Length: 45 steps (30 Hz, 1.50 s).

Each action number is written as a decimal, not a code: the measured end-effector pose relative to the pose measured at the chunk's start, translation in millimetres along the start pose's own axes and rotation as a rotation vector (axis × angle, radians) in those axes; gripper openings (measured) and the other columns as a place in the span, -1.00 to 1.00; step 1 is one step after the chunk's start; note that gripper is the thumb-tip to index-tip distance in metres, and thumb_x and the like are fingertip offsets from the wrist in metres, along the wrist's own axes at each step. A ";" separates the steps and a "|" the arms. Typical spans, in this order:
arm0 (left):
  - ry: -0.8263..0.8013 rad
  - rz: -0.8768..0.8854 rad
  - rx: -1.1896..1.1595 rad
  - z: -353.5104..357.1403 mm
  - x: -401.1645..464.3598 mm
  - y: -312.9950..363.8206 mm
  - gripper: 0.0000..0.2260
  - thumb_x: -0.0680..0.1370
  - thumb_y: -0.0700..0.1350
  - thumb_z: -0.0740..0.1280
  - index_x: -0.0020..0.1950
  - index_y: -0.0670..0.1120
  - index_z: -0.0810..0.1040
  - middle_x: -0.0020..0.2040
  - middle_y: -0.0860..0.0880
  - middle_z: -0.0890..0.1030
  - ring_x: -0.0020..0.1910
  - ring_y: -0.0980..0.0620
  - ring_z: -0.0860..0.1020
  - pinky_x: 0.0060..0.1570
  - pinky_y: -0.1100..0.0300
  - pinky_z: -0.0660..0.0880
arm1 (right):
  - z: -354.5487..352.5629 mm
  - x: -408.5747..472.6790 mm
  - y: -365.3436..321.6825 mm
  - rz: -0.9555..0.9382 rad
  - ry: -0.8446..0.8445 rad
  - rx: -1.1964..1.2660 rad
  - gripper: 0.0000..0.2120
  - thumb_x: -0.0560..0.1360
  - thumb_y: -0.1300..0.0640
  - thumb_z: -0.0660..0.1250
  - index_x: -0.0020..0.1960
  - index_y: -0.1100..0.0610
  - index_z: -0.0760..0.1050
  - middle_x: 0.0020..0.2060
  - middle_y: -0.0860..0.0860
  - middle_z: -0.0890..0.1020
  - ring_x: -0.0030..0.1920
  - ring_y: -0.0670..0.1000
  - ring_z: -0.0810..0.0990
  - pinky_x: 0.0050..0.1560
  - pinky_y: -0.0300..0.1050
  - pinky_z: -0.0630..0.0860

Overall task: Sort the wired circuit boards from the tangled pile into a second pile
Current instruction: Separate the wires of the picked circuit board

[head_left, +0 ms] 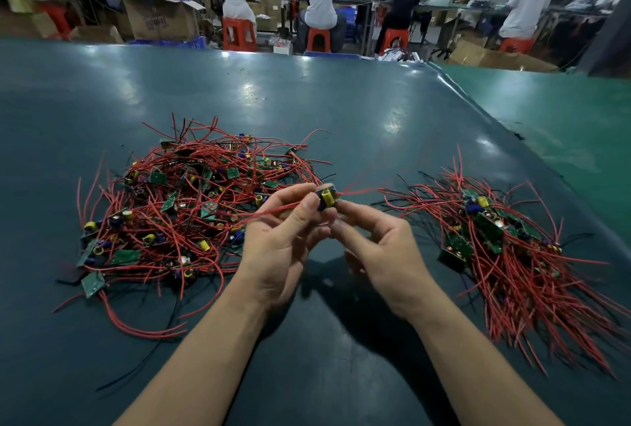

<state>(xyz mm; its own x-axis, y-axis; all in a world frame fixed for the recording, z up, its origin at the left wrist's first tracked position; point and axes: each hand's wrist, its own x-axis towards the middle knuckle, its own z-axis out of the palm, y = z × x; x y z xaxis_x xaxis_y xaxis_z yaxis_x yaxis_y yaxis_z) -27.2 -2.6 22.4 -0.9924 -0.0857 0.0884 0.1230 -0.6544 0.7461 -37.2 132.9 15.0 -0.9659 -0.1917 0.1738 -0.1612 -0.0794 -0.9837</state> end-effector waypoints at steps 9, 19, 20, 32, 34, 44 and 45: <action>-0.088 0.139 0.250 -4.9 0.9 -9.1 -0.84 0.37 -0.31 0.43 -0.10 -0.12 0.62 0.02 -0.18 0.69 -0.01 -0.09 0.65 -0.05 0.16 0.57 | 5.5 4.0 -1.6 0.034 0.197 0.255 -0.81 0.38 0.04 0.41 -0.09 0.12 0.69 -0.36 0.00 0.62 -0.57 -0.10 0.33 -0.58 -0.32 0.24; -0.025 0.223 0.400 -2.3 1.3 -12.8 -0.80 0.38 -0.19 0.48 -0.04 -0.21 0.65 -0.15 -0.09 0.72 -0.13 0.02 0.68 -0.07 0.26 0.56 | 5.4 5.4 -5.3 0.166 0.176 0.361 -0.87 0.44 0.10 0.39 -0.24 0.10 0.68 -0.38 0.00 0.59 -0.59 -0.12 0.34 -0.62 -0.32 0.23; -0.015 0.258 0.439 -1.4 0.7 -13.4 -0.81 0.36 -0.20 0.48 -0.06 -0.22 0.65 -0.16 -0.05 0.72 -0.15 0.06 0.67 -0.08 0.30 0.55 | 5.5 5.8 -4.4 0.191 0.209 0.372 -0.84 0.44 0.12 0.41 -0.29 0.10 0.67 -0.40 0.00 0.59 -0.60 -0.12 0.32 -0.62 -0.32 0.22; -0.072 0.452 0.593 3.0 -6.2 -15.6 -0.89 0.35 -0.35 0.53 -0.18 -0.21 0.68 -0.16 -0.18 0.64 -0.19 0.04 0.62 -0.13 0.30 0.50 | -31.7 17.4 -11.8 -0.003 0.594 0.355 -0.67 0.53 0.24 0.39 -0.41 0.15 0.61 -0.35 0.03 0.66 -0.61 -0.12 0.30 -0.60 -0.32 0.20; -0.072 0.456 0.577 2.1 -6.4 -13.9 -0.91 0.34 -0.31 0.50 -0.20 -0.18 0.68 -0.18 -0.14 0.64 -0.19 0.04 0.62 -0.13 0.30 0.49 | -35.3 17.2 -13.1 -0.034 0.645 0.360 -0.69 0.54 0.24 0.39 -0.39 0.15 0.60 -0.36 0.02 0.66 -0.61 -0.12 0.31 -0.60 -0.32 0.21; -0.021 0.458 0.491 -0.3 -5.2 -10.2 -0.94 0.35 -0.29 0.48 -0.23 -0.17 0.66 -0.24 0.00 0.66 -0.25 0.07 0.60 -0.18 0.30 0.49 | -45.5 15.6 -22.5 -0.090 0.844 0.455 -0.67 0.63 0.11 0.26 -0.27 0.18 0.56 -0.55 -0.07 0.47 -0.63 -0.12 0.29 -0.60 -0.34 0.18; 0.041 0.431 0.421 -2.3 -2.5 -7.7 -0.93 0.36 -0.27 0.48 -0.22 -0.13 0.68 -0.25 -0.01 0.67 -0.27 0.05 0.61 -0.18 0.28 0.51 | -47.5 15.2 -24.7 -0.104 0.850 0.485 -0.66 0.63 0.09 0.24 -0.27 0.17 0.56 -0.55 -0.07 0.45 -0.63 -0.11 0.30 -0.59 -0.34 0.19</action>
<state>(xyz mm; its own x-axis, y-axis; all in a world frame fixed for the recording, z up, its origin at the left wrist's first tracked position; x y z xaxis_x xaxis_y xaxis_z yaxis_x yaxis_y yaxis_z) -25.6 1.0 14.9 -0.8518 -0.3111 0.4215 0.4925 -0.2011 0.8468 -57.5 178.5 39.8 -0.8060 0.5915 -0.0196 -0.3365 -0.4854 -0.8070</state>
